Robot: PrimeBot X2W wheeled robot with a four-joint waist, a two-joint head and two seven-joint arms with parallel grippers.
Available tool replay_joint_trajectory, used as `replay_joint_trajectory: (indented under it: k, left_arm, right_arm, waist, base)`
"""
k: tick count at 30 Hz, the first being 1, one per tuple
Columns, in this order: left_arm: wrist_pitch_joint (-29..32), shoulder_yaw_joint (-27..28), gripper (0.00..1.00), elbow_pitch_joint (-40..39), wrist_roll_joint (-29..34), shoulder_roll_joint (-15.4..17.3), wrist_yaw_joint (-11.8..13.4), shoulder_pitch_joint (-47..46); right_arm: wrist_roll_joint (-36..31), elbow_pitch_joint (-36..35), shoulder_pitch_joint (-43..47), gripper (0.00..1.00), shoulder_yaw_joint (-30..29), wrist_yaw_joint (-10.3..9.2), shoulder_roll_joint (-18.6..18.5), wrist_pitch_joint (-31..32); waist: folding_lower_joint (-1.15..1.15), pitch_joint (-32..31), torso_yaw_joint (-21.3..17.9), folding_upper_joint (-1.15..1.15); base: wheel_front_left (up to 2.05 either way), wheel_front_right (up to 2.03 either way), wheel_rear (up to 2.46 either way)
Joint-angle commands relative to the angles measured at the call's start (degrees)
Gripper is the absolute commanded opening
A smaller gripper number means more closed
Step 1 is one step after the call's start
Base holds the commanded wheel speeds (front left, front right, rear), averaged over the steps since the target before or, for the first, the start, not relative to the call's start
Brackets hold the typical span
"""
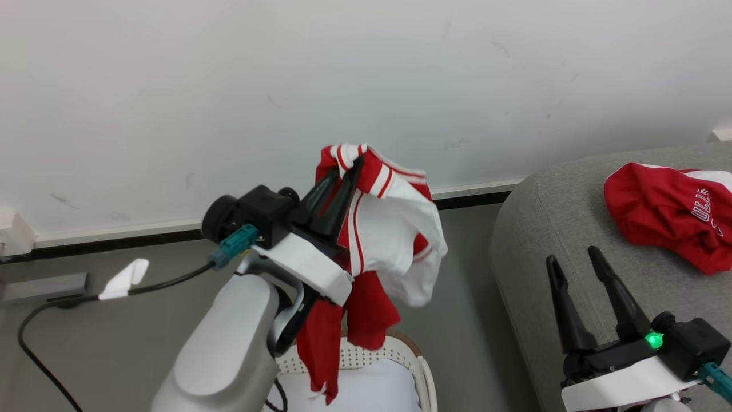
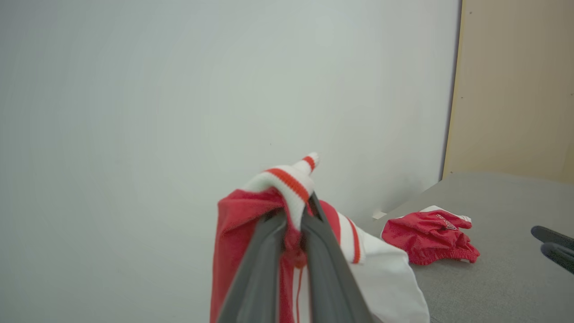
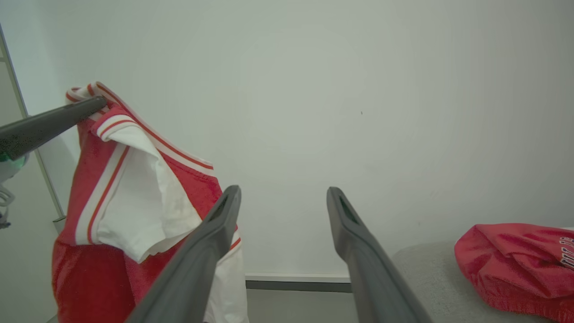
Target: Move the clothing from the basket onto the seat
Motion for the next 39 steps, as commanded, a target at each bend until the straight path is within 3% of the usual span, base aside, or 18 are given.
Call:
replay_joint_trajectory:
  k: [1,17,23,32,39]
  left_arm:
    - [0.6,0.4,0.00,-2.0,-0.5,0.8,0.4,-0.1]
    - [4.1,0.0,0.00,-11.4,-2.3,1.6,1.5,1.7]
    - [5.7,-1.3,0.00,-14.8,-2.7,0.9,1.8,2.2]
    - [7.7,-5.7,0.00,-18.4,-3.5,-0.4,1.3,2.4]
    - [8.5,-10.5,0.00,-19.8,-5.6,-1.4,0.9,2.3]
  right_arm:
    - [0.6,0.2,0.6,1.00,0.7,0.01,0.0,0.0]
    - [1.6,3.3,-2.8,1.00,10.5,0.00,-1.0,0.0]
    - [2.3,5.9,-4.5,1.00,17.1,0.00,-0.9,0.0]
    - [1.3,17.7,-12.4,1.00,27.9,0.00,-0.3,0.0]
    - [1.6,29.2,-17.6,1.00,31.7,0.00,2.0,0.0]
  waist:
    - [0.01,0.0,0.0,0.00]
    - [0.01,0.5,0.5,0.00]
    - [0.01,0.5,2.0,0.00]
    - [0.01,-0.2,5.8,0.00]
    - [0.01,-0.9,9.5,0.00]
  base:
    - [0.00,0.00,0.00]
    - [0.00,0.00,0.00]
    - [0.00,0.00,0.00]
    - [0.00,0.00,0.00]
    - [0.00,0.00,0.00]
